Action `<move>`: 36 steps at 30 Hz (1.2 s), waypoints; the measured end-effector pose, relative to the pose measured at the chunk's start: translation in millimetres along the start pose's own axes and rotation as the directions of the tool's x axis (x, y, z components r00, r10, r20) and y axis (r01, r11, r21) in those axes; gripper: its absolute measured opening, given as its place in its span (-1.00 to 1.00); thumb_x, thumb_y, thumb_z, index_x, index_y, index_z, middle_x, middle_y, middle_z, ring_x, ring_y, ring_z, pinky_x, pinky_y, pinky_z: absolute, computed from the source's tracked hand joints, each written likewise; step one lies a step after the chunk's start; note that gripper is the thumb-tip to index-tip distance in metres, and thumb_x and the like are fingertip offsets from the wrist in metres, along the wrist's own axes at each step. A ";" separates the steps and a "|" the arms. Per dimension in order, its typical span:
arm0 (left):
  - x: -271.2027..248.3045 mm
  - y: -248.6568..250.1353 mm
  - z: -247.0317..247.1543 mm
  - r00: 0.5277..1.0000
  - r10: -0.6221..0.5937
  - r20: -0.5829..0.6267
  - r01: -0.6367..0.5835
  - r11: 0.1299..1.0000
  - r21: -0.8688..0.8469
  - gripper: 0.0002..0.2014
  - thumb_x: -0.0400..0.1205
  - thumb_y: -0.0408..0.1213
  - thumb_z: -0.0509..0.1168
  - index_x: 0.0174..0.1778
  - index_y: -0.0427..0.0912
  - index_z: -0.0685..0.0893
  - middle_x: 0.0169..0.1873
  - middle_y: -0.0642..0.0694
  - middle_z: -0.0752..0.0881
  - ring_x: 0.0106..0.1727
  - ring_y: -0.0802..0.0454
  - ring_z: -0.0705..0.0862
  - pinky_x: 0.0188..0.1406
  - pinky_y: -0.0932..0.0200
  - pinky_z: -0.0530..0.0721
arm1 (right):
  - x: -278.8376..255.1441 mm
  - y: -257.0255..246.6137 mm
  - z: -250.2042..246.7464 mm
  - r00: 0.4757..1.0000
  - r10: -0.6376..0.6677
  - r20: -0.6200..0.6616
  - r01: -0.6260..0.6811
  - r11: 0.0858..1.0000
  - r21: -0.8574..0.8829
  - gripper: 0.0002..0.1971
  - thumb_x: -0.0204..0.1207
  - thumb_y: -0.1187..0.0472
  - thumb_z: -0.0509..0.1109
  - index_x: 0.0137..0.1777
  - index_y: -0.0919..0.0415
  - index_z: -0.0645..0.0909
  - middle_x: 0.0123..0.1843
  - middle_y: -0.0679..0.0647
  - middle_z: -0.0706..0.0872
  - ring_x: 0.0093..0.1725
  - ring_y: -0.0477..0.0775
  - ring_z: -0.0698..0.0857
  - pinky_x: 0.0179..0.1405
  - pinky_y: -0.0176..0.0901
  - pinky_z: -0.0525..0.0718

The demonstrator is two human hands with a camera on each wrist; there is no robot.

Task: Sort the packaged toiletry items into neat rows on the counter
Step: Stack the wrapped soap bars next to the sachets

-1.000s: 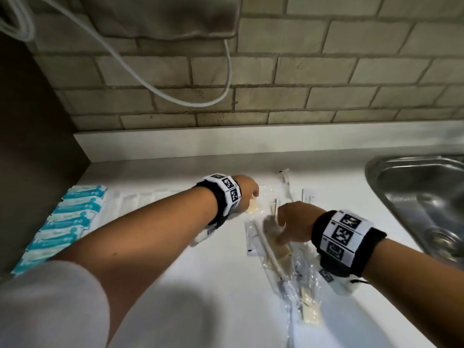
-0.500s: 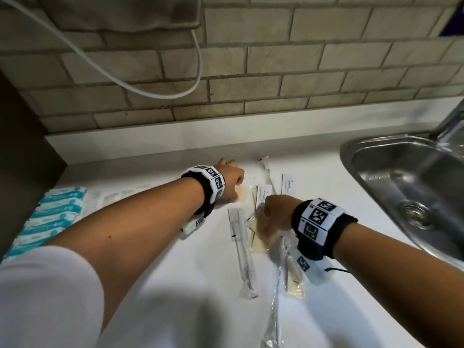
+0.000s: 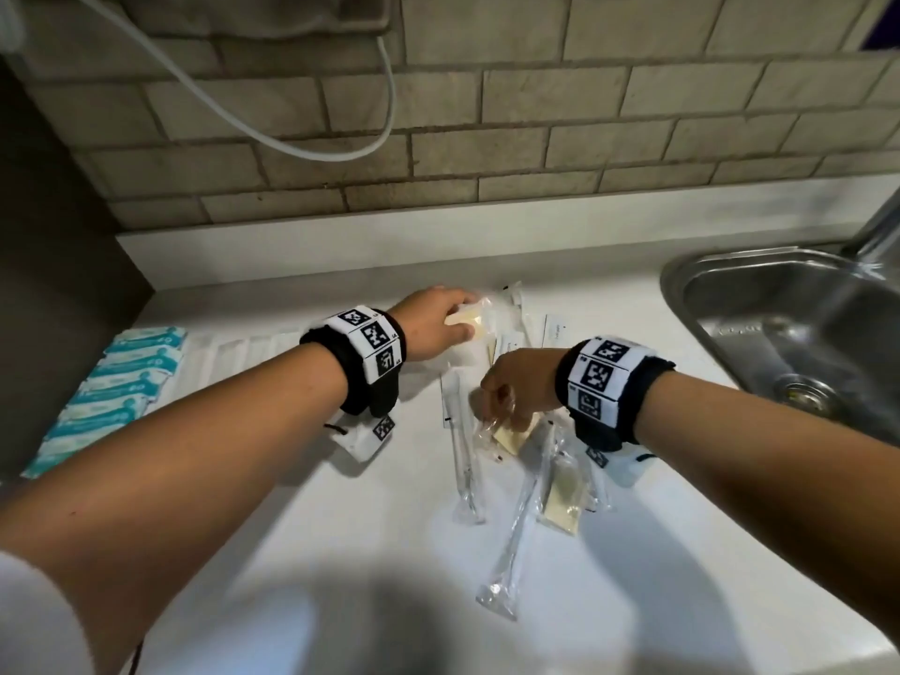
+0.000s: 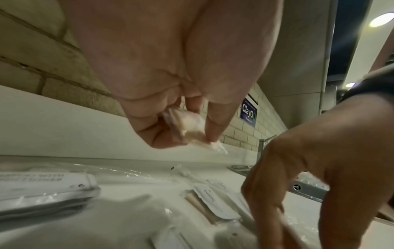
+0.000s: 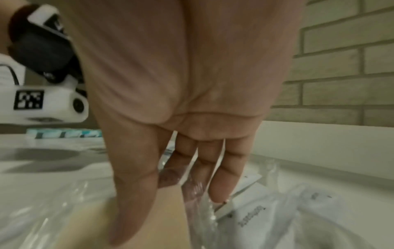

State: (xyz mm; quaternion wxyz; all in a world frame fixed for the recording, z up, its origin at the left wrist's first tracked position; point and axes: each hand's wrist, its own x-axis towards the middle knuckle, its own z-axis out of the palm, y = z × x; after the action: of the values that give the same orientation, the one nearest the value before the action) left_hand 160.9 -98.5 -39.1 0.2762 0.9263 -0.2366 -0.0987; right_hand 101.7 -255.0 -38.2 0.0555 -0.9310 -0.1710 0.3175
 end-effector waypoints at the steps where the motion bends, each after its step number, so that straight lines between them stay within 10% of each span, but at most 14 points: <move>1: -7.0 0.9 0.3 1.000 -0.015 -0.001 0.015 1.000 0.009 -0.49 0.67 -0.22 0.30 0.57 -0.10 0.42 0.43 -0.17 0.52 0.42 -0.05 0.53 0.23 0.28 0.40 | 1.1 -2.4 3.0 1.000 -0.022 0.020 0.023 1.000 -0.018 -0.58 0.43 0.42 0.47 0.27 0.11 0.66 0.10 -0.09 0.73 0.08 -0.06 0.62 0.17 -0.24 0.54; 9: -49.5 4.8 14.5 0.975 -0.199 -0.096 0.181 0.969 -0.169 -0.51 0.53 -0.30 0.43 0.36 -0.04 0.47 0.00 -0.03 0.62 0.07 -0.05 0.67 0.06 0.10 0.61 | 0.6 6.0 5.7 0.997 -0.072 -0.042 0.055 0.945 -0.321 -0.63 0.52 0.16 0.46 0.32 0.17 0.62 0.25 0.08 0.71 0.23 0.13 0.68 0.24 -0.06 0.65; 12: -59.3 11.1 22.1 0.952 -0.274 -0.135 0.219 0.920 -0.325 -0.63 0.49 -0.37 0.48 0.17 -0.07 0.59 -0.01 -0.09 0.70 -0.12 -0.08 0.71 -0.08 -0.10 0.76 | -4.3 15.7 -0.2 0.992 -0.098 -0.077 0.077 0.970 -0.230 -0.71 0.43 0.14 0.55 0.11 0.16 0.61 0.03 -0.04 0.64 0.09 0.07 0.62 -0.04 -0.17 0.58; 15: -62.9 19.1 33.4 0.928 -0.324 -0.185 0.243 0.902 -0.357 -0.76 0.53 -0.42 0.44 0.08 -0.10 0.68 -0.03 -0.04 0.67 -0.21 0.03 0.65 -0.33 0.14 0.67 | -16.9 25.0 -6.6 0.978 -0.158 -0.136 0.137 0.979 -0.151 -0.75 0.39 0.21 0.56 -0.02 0.12 0.56 -0.10 -0.08 0.63 0.00 0.06 0.61 -0.03 -0.14 0.60; 19: -62.0 38.1 51.7 0.910 -0.370 -0.184 0.251 0.849 -0.465 -0.81 0.65 -0.48 0.25 -0.03 -0.05 0.59 -0.04 0.07 0.58 -0.05 -0.07 0.68 -0.05 0.09 0.63 | -39.7 35.6 -10.5 0.948 -0.267 -0.176 0.267 0.963 -0.025 -0.76 0.35 0.22 0.60 -0.14 0.10 0.55 -0.26 -0.18 0.59 -0.24 -0.12 0.54 -0.28 -0.27 0.47; 23: -62.4 70.5 64.5 0.909 -0.412 -0.067 0.268 0.700 -0.662 -0.79 0.73 -0.39 0.11 -0.10 -0.03 0.59 -0.24 -0.04 0.59 -0.37 0.03 0.61 -0.48 0.19 0.60 | -59.2 45.9 -10.8 0.908 -0.316 -0.277 0.335 0.942 0.025 -0.78 0.37 0.22 0.58 -0.12 0.11 0.57 -0.16 -0.07 0.65 -0.19 -0.04 0.56 -0.27 -0.24 0.46; 28: -74.6 92.7 78.9 0.908 -0.410 0.088 0.286 0.452 -0.845 -0.76 0.63 0.03 0.30 -0.05 -0.09 0.64 -0.01 -0.20 0.70 -0.04 -0.22 0.73 0.03 -0.14 0.70 | -66.1 64.6 0.3 0.892 -0.264 -0.367 0.322 0.941 0.106 -0.74 0.35 0.23 0.58 -0.01 0.20 0.62 -0.03 0.10 0.71 -0.15 0.08 0.59 -0.27 -0.18 0.47; 32: -79.1 98.7 86.6 0.945 -0.310 0.100 0.286 0.645 -0.709 -0.70 0.56 -0.38 0.43 0.14 -0.09 0.53 0.07 -0.27 0.69 -0.10 -0.12 0.78 0.00 -0.11 0.75 | -67.0 73.3 13.9 0.870 -0.265 -0.416 0.354 0.923 0.150 -0.77 0.37 0.23 0.56 -0.03 0.21 0.62 -0.02 0.11 0.70 -0.17 0.05 0.58 -0.27 -0.24 0.47; 36: -85.4 95.7 83.9 0.942 -0.324 0.091 0.291 0.649 -0.703 -0.78 0.62 -0.48 0.32 0.10 -0.12 0.53 0.14 -0.40 0.64 -0.02 -0.41 0.76 -0.02 -0.51 0.68 | -69.1 73.4 20.7 0.840 -0.223 -0.494 0.315 0.943 0.110 -0.58 0.30 0.09 0.64 -0.04 0.14 0.45 -0.05 0.02 0.54 -0.21 0.02 0.52 -0.39 -0.28 0.40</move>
State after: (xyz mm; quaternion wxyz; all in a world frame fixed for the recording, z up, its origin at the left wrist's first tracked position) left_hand 23.7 -165.8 -50.7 0.5940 0.7772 -0.0142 -0.2071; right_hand 58.8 -348.2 -30.6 0.2268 -0.9374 -0.2510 0.0831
